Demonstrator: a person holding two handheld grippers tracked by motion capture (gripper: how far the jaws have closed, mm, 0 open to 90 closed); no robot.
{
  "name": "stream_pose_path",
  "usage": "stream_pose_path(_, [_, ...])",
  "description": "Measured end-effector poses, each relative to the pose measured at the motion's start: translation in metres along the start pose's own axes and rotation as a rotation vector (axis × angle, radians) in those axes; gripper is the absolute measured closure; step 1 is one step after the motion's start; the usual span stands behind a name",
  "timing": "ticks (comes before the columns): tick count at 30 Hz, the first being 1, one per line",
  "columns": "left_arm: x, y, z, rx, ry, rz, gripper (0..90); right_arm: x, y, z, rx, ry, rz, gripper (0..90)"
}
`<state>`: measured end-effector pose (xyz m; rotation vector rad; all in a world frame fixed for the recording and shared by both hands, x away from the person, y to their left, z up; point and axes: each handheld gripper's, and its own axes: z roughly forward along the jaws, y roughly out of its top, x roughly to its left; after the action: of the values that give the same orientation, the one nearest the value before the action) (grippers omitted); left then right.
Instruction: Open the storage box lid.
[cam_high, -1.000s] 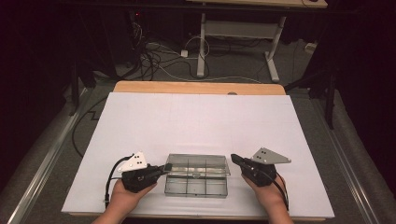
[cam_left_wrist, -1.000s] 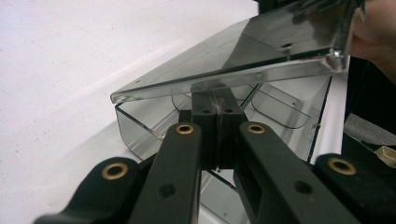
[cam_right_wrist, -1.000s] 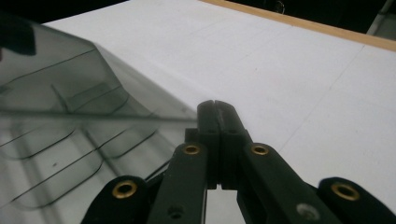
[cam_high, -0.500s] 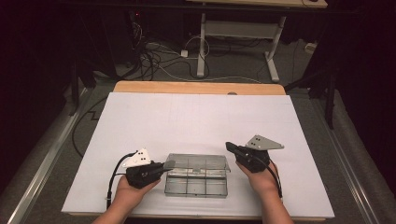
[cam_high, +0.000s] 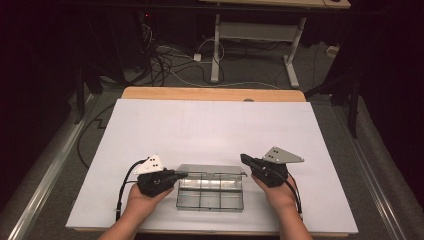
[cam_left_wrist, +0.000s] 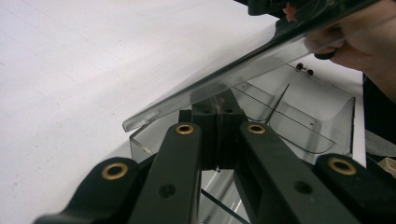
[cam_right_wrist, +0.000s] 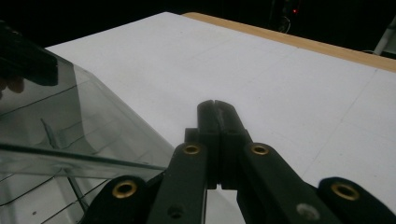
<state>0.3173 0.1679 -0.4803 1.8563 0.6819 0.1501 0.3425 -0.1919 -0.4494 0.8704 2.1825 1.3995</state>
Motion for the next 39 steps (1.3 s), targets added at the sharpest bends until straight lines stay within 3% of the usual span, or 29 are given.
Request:
stream_pose_path(13, [0.009,0.004,0.008,-0.004,0.008,-0.006,87.4,0.003,0.0,0.004,0.0,0.016,0.003,90.0])
stream_pose_path(39, [0.017,0.003,0.012,0.001,0.04,-0.027,87.4,-0.008,0.003,0.016,-0.023,0.006,0.013,90.0])
